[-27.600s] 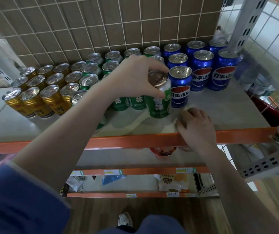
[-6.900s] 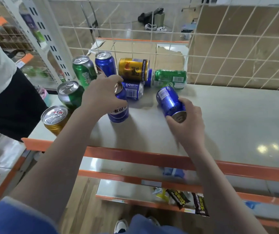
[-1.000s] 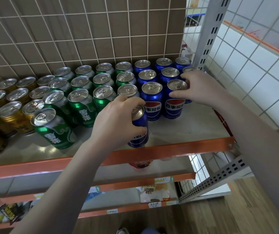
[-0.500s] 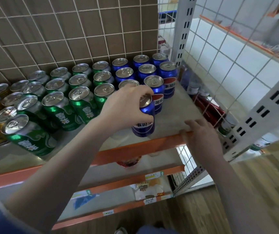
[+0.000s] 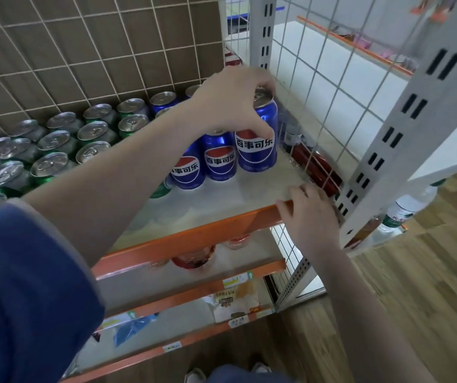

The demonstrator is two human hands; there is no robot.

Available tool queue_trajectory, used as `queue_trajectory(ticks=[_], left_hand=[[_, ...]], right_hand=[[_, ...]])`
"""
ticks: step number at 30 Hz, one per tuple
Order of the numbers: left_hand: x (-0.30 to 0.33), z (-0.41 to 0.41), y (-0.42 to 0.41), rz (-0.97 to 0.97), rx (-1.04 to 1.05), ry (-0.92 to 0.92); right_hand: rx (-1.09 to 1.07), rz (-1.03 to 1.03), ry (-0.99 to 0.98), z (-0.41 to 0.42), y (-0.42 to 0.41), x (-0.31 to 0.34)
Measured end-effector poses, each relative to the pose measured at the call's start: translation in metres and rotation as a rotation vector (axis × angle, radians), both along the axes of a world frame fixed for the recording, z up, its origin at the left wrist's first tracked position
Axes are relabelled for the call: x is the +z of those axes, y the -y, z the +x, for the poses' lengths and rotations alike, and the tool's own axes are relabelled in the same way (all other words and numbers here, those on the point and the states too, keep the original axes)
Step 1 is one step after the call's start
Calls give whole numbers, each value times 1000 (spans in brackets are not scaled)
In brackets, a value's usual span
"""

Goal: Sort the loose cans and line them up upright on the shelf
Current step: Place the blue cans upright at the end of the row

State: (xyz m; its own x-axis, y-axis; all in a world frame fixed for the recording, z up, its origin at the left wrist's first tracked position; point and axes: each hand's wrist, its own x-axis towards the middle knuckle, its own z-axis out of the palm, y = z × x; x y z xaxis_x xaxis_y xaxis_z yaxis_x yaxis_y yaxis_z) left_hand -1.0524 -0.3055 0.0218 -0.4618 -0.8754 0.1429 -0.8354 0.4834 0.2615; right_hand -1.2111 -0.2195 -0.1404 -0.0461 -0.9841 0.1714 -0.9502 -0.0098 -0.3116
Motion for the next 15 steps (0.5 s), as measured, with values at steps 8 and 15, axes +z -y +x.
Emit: queue_trajectory(ticks=[8, 15], left_hand=[[-20, -18, 37, 41, 3, 105], [-43, -17, 53, 5, 53, 181]], right_hand=[[9, 42, 31, -2, 2, 1], [34, 49, 26, -4, 3, -1]])
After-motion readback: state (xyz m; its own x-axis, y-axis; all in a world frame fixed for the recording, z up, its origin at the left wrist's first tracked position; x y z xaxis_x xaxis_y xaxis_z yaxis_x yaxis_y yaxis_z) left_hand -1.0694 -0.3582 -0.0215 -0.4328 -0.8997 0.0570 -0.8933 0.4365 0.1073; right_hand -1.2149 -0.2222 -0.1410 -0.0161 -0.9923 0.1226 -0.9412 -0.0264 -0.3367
